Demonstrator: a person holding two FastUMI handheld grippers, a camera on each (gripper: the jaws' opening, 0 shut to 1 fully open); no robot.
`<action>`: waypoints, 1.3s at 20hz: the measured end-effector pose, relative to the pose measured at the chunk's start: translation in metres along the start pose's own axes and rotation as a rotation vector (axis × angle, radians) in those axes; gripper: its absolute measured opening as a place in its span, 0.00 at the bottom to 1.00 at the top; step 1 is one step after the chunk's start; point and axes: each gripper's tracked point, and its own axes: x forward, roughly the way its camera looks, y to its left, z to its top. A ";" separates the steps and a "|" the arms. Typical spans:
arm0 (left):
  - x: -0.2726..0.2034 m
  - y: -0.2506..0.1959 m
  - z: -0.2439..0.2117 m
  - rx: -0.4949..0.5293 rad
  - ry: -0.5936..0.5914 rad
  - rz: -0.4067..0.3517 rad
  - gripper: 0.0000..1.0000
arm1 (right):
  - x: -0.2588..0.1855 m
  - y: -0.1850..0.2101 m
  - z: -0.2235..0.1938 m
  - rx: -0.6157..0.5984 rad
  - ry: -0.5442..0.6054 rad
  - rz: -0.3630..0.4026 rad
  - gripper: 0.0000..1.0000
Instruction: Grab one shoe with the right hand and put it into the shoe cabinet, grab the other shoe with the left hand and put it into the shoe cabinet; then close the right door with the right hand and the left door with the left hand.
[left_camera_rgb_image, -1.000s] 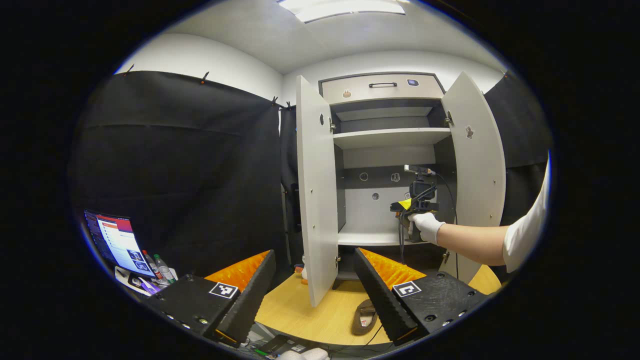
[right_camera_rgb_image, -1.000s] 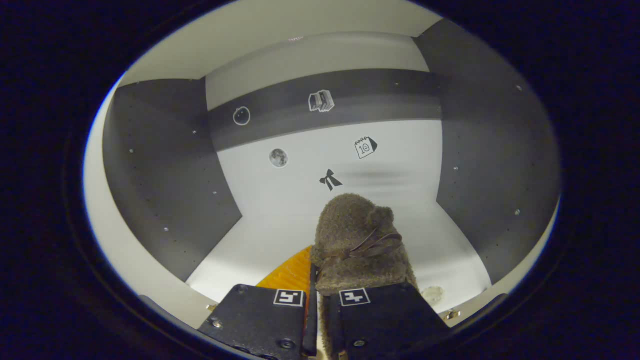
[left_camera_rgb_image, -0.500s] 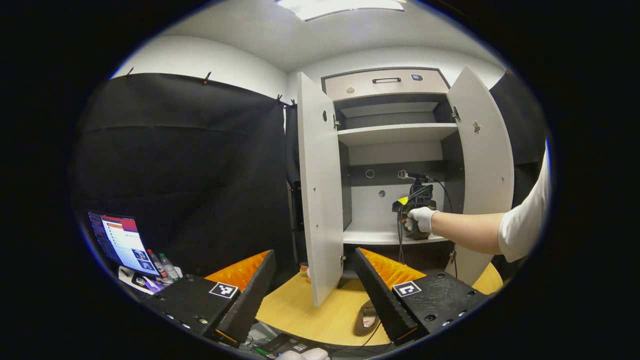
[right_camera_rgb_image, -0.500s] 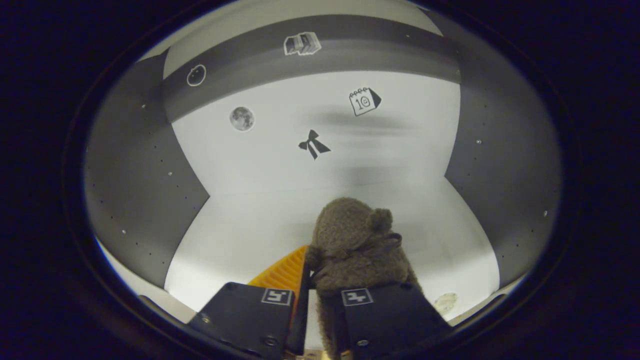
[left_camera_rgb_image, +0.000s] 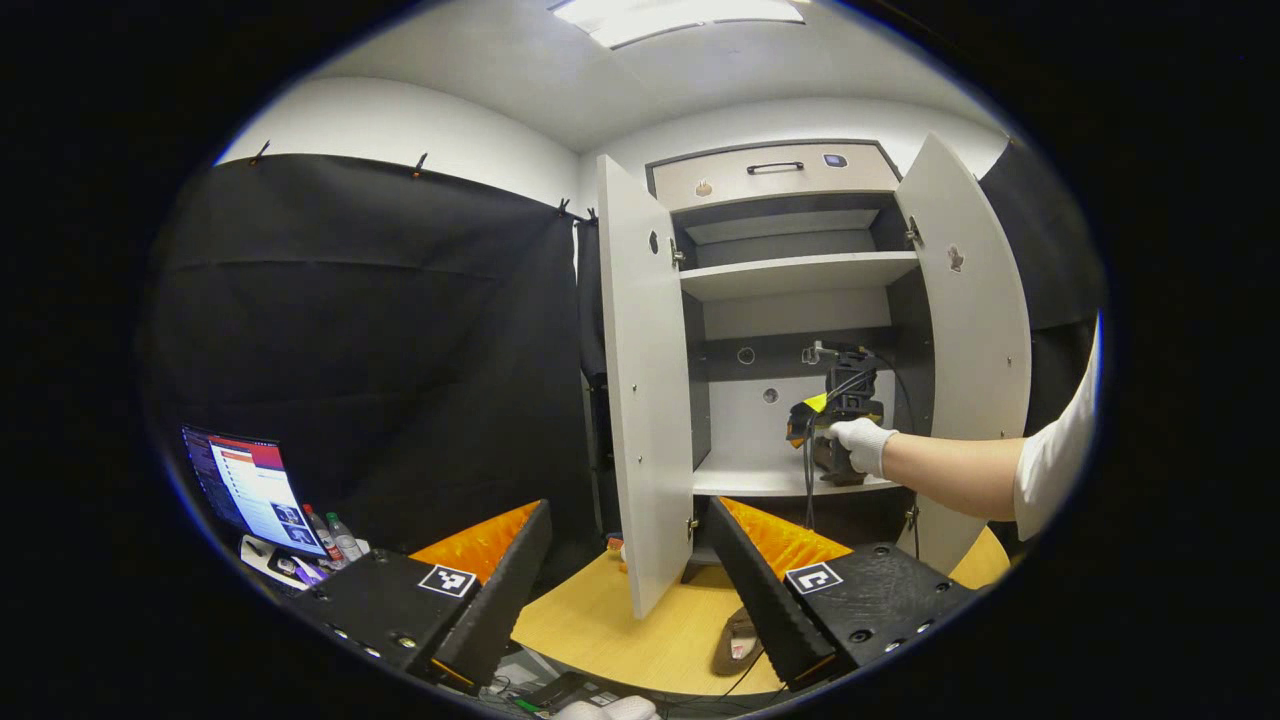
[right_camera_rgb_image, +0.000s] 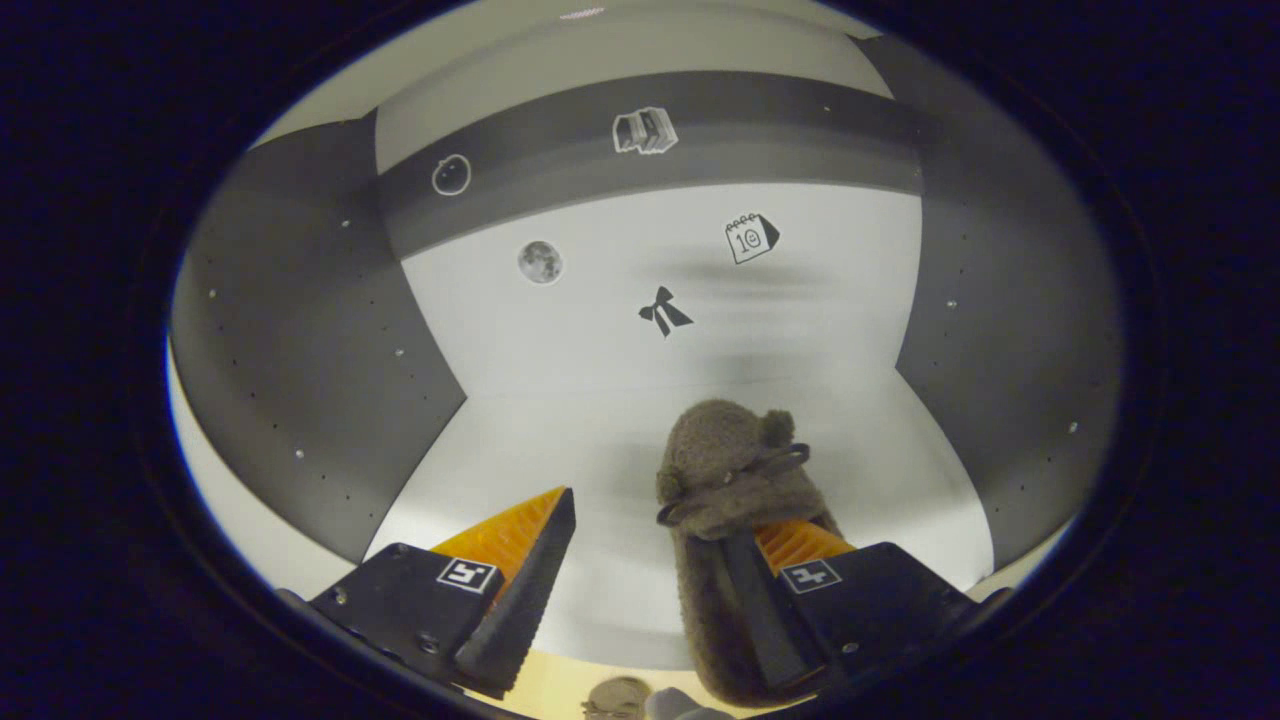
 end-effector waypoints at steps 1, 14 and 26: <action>0.000 0.002 0.000 -0.003 -0.005 -0.003 0.96 | -0.008 0.001 0.001 0.008 -0.016 0.006 0.88; 0.025 0.050 -0.020 -0.033 -0.010 -0.166 0.96 | -0.230 0.014 0.009 -0.051 -0.431 0.029 0.99; 0.038 0.032 -0.047 -0.008 -0.016 -0.384 0.96 | -0.406 -0.055 -0.111 -0.080 -0.561 -0.086 0.99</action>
